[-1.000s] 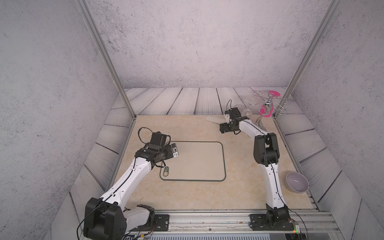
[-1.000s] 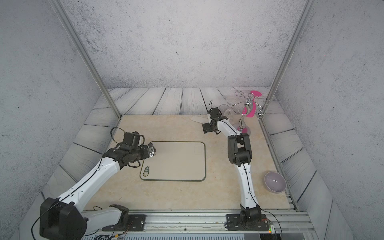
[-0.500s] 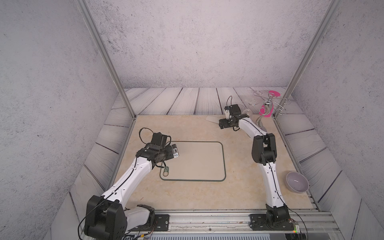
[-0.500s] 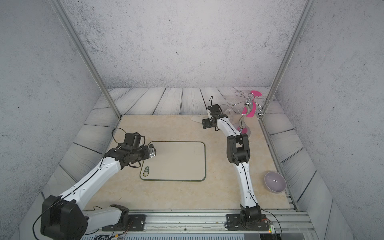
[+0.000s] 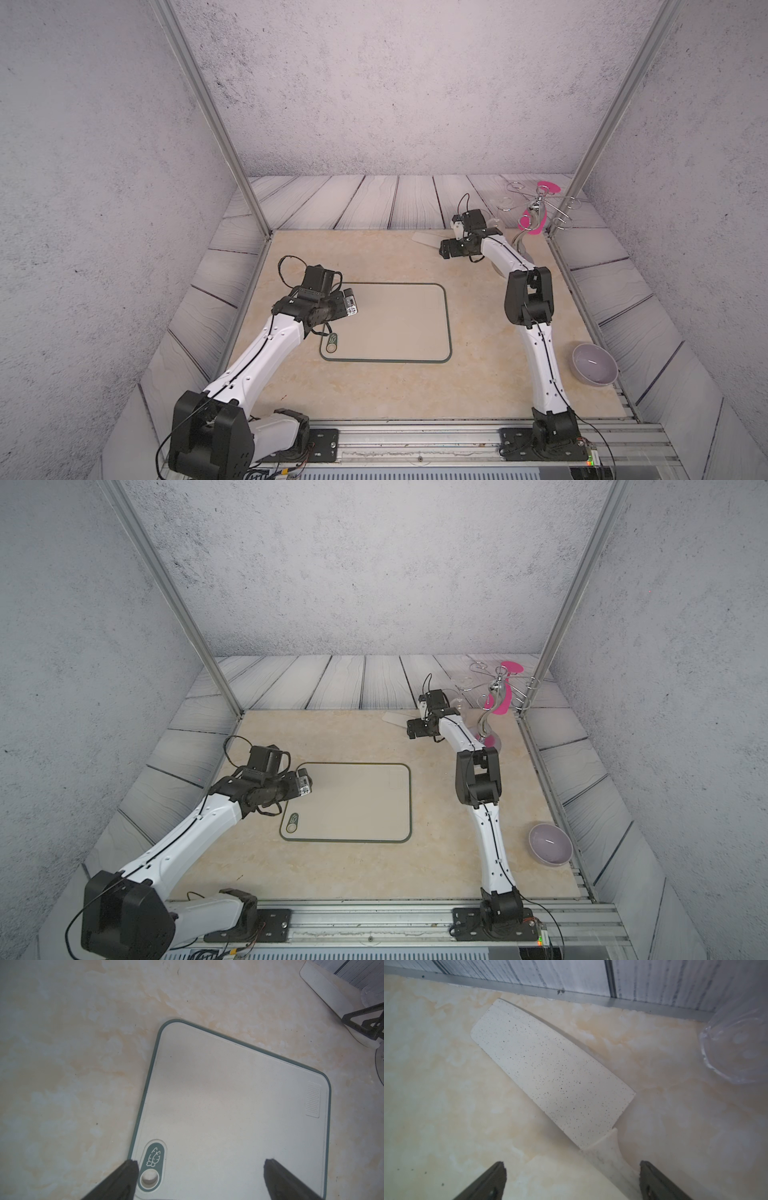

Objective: Align the knife with the edge of the cutting board
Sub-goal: Move the knife to the center of the board.

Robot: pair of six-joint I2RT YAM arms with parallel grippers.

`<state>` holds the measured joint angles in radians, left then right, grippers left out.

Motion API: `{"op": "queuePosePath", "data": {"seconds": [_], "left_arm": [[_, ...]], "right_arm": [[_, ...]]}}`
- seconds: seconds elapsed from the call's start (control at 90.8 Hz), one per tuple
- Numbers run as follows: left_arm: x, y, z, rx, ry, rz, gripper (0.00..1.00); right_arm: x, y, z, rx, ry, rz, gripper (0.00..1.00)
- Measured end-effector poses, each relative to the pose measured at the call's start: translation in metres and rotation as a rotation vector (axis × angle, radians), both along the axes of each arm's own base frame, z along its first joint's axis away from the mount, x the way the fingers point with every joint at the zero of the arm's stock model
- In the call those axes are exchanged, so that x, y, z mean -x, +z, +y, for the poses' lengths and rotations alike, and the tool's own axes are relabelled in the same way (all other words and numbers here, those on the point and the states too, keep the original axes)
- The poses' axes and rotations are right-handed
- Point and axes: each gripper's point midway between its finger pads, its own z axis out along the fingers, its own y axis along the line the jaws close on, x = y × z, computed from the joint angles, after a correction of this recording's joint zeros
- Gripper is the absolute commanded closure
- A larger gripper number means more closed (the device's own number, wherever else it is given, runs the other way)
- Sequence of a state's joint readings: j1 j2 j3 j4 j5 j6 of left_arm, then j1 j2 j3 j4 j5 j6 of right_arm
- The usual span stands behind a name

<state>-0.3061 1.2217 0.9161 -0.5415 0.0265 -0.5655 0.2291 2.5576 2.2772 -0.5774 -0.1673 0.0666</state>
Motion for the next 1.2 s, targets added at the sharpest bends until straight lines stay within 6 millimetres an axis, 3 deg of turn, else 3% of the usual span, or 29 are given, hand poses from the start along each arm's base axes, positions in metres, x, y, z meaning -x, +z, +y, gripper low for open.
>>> {"op": "queuePosePath", "data": {"seconds": [0.627,0.771,0.936,1.2], "left_arm": [[0.012,0.000,0.000,0.030,0.003,-0.003,0.00],[0.014,0.002,0.001,0.035,0.005,-0.011,0.00],[0.018,-0.001,0.002,0.036,0.007,0.001,0.00],[0.023,0.000,0.003,0.036,0.008,0.001,0.00]], "right_arm": [[0.064,-0.008,0.030,0.041,0.088,0.121,0.06],[0.076,-0.011,0.028,0.062,0.089,0.145,0.17],[0.078,-0.013,0.027,0.081,0.087,0.150,0.37],[0.083,-0.021,0.020,0.109,0.074,0.171,0.50]]}}
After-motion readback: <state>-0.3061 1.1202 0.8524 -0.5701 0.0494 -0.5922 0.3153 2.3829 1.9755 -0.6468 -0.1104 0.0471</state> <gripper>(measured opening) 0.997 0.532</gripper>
